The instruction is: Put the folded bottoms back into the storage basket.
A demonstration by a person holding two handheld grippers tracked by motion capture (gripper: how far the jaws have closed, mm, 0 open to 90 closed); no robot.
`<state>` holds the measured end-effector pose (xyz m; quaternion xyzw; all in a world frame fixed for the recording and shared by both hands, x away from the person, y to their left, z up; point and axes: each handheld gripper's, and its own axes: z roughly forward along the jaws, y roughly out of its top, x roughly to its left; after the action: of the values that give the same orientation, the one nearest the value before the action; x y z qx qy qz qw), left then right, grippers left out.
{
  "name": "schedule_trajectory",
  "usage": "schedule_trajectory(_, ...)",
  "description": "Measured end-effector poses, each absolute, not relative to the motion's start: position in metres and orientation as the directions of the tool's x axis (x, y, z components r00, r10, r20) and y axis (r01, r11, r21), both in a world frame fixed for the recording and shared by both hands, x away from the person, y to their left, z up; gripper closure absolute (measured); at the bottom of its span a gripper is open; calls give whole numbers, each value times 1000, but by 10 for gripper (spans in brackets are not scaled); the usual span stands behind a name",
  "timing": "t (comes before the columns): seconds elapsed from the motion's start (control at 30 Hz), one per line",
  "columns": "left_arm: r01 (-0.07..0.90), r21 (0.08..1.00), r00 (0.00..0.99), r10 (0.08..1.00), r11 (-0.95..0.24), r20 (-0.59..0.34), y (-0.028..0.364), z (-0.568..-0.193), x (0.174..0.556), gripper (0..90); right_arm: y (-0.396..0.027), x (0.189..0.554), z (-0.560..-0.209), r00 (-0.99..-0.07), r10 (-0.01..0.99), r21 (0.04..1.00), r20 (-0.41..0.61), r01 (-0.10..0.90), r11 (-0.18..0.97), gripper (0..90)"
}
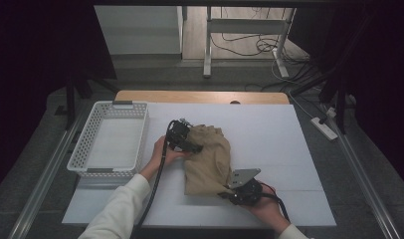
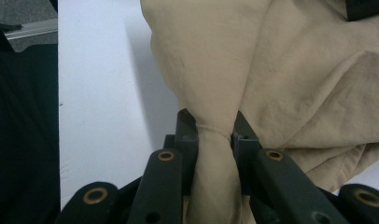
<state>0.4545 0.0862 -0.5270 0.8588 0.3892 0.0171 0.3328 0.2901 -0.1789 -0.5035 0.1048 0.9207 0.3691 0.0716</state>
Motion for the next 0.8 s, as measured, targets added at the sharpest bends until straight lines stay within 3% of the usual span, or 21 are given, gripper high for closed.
schedule_trajectory(0.1, 646, 599, 709, 663, -474, -240, 86, -529, 453, 171, -179, 290, -504, -967, 248, 696, -57, 139, 704, 771)
schedule_trajectory(0.27, 627, 610, 737, 622, -484, -264, 85, -529, 451, 373, -179, 290, -504, -967, 248, 695, -58, 139, 706, 771)
schedule_trajectory(0.5, 610, 620, 752, 608, -495, -254, 86, -524, 448, 551, -179, 290, -504, -966, 250, 697, -61, 138, 704, 771)
schedule_trajectory(0.8, 587, 631, 765, 603, -507, -228, 85, -520, 445, 631, -180, 290, -503, -966, 250, 700, -67, 133, 702, 771)
